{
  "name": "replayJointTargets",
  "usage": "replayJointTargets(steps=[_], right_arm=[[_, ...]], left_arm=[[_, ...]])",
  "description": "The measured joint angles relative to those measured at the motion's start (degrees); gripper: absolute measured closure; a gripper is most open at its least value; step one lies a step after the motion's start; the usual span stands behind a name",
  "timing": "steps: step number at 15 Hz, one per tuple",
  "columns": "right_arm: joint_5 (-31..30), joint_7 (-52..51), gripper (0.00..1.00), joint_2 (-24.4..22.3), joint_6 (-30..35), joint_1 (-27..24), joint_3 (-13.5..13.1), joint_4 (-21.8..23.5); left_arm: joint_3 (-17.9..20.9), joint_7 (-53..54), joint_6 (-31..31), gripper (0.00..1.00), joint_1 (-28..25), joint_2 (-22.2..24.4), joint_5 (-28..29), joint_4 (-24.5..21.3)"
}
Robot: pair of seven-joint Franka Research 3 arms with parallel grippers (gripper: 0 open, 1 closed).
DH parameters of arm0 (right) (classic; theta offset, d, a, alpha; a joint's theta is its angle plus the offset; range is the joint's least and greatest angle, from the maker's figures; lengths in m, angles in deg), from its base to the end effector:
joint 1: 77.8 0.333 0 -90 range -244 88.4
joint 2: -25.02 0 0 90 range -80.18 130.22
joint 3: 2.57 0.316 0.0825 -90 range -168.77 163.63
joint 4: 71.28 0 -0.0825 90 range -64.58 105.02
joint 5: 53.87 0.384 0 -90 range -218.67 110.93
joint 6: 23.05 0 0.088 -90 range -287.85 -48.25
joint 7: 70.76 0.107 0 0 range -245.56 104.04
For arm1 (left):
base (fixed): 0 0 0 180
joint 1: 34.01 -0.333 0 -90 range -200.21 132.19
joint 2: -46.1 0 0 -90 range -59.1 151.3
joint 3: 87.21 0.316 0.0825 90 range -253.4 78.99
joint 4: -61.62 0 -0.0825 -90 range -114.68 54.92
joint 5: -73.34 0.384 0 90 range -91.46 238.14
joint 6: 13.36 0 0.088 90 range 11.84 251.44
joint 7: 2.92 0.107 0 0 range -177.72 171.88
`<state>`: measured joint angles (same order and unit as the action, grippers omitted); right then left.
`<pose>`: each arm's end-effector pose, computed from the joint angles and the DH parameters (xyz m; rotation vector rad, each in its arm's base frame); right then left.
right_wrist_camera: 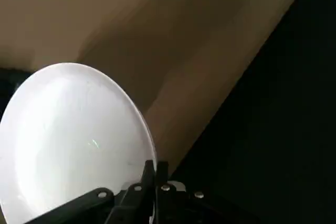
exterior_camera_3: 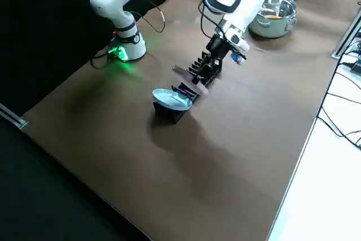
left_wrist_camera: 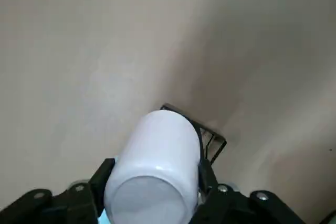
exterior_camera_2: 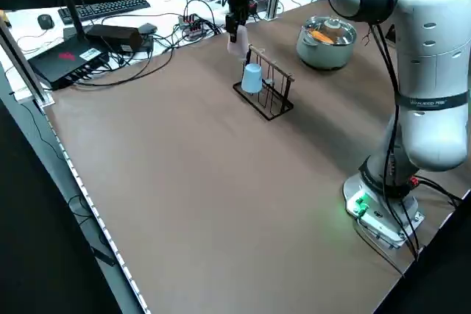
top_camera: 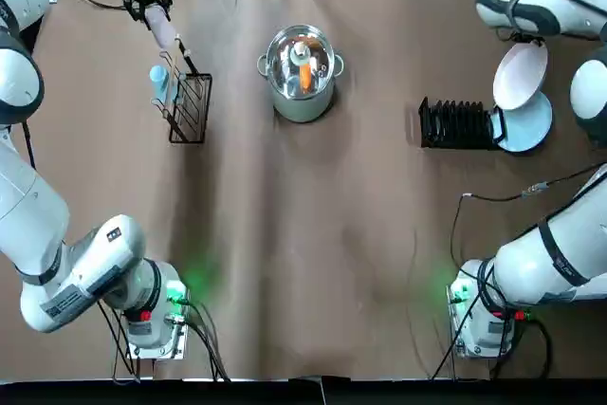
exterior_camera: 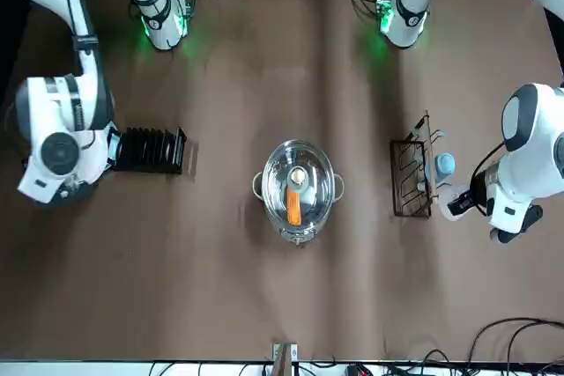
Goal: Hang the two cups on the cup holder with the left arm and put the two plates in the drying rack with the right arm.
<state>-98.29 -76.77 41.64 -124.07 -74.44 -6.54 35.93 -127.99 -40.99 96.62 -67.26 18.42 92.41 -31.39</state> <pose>0.5875 -0.0658 0.3567 2.3240 0.4823 -0.5293 0.6586 -0.0049 0.3904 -3.0378 -0.7041 0.0879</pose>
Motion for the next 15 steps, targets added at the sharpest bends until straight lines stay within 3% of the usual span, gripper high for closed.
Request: replayJointTargets(steps=[4,15], right_arm=[[-1.39,2.23,0.97,-2.11,-0.06,1.96,0.09,5.93],[-3.82,11.37,0.97,-1.76,-0.34,6.62,0.34,9.85]], left_arm=[[0.2,-0.43,-0.11,0.31,-0.61,-0.54,0.0,-1.4],[0.18,-2.79,-5.64,0.31,-0.86,0.93,0.0,-1.28]])
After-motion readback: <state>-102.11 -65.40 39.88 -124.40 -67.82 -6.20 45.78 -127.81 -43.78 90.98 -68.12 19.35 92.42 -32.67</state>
